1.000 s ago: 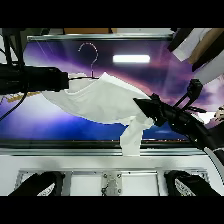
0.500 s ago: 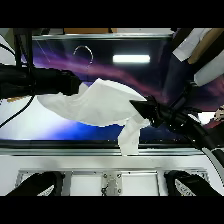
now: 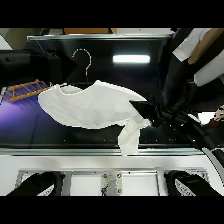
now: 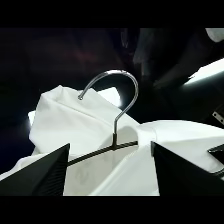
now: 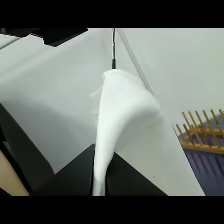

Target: Fold the clothes and pants, and hang the long-sleeved shirts on hangers.

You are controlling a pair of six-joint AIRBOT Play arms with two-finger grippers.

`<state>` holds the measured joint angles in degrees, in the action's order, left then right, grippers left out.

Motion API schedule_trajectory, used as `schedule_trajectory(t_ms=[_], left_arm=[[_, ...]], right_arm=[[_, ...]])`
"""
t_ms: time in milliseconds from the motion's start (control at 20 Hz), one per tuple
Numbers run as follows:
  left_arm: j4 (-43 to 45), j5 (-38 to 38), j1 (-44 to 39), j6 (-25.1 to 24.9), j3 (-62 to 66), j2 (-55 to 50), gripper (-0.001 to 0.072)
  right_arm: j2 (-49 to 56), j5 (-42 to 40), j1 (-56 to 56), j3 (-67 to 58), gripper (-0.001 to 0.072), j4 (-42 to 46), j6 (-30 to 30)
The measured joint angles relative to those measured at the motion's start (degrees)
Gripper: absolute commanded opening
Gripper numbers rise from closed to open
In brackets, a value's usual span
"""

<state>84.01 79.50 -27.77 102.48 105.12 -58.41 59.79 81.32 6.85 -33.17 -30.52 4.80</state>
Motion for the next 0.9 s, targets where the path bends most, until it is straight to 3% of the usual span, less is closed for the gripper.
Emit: schedule_trajectory(t_ms=[50, 100, 500, 700, 900], left_arm=[[0.0, 0.0, 0.8, 0.0, 0.9, 0.0, 0.0153], [0.0, 0.0, 1.6, 0.0, 1.4, 0.1, 0.0014], [0.0, -4.1, 5.8, -0.6, -10.3, 6.2, 0.0014], [0.0, -9.8, 6.2, -0.7, -18.3, 8.8, 0.0014], [0.0, -13.7, 6.3, -0.7, -22.5, 8.7, 0.0013]], right_arm=[[0.0, 0.0, -0.3, -0.4, 0.001, -0.3, -0.1], [0.0, 0.0, -0.9, -1.1, 0.001, -0.7, -0.1], [-3.1, -4.8, -20.3, -14.1, 0.001, 4.0, -5.5], [-8.3, -13.2, -36.2, -20.1, 0.001, 8.0, -8.6], [-14.9, -26.6, -50.1, -23.3, 0.001, 12.6, -10.3]])
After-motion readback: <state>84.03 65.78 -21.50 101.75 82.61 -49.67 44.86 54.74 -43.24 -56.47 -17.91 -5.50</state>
